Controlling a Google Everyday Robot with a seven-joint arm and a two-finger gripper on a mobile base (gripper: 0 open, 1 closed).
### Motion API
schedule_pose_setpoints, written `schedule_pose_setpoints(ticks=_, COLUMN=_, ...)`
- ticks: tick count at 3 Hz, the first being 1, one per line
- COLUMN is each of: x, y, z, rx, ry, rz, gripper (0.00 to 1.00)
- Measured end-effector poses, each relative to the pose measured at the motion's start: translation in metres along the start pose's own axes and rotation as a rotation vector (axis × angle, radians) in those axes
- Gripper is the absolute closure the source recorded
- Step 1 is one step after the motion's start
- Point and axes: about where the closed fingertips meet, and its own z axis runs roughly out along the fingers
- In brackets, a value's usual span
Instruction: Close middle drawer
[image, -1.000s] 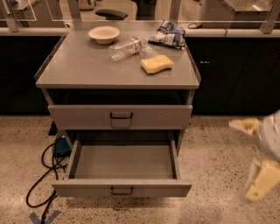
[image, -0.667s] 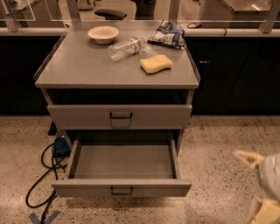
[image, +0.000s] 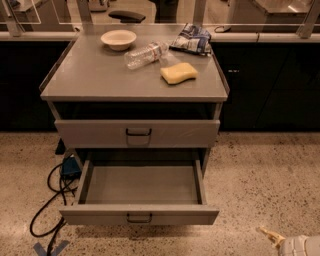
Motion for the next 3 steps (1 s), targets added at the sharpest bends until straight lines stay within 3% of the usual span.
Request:
schedule_pose_setpoints(ticks=1, x=0.000, y=0.000, z=-0.001, rx=0.000, ry=0.001, rz=-0.001, gripper=0.00)
schedule_pose_setpoints(ticks=2, x=0.007, y=0.002, z=0.006, rx=-0.033, ry=-0.012, rz=0.006, gripper=0.00)
schedule_pose_setpoints(ticks=3, x=0.026, y=0.010, z=0.035, rx=-0.088, ry=-0.029, rz=0.001, gripper=0.00)
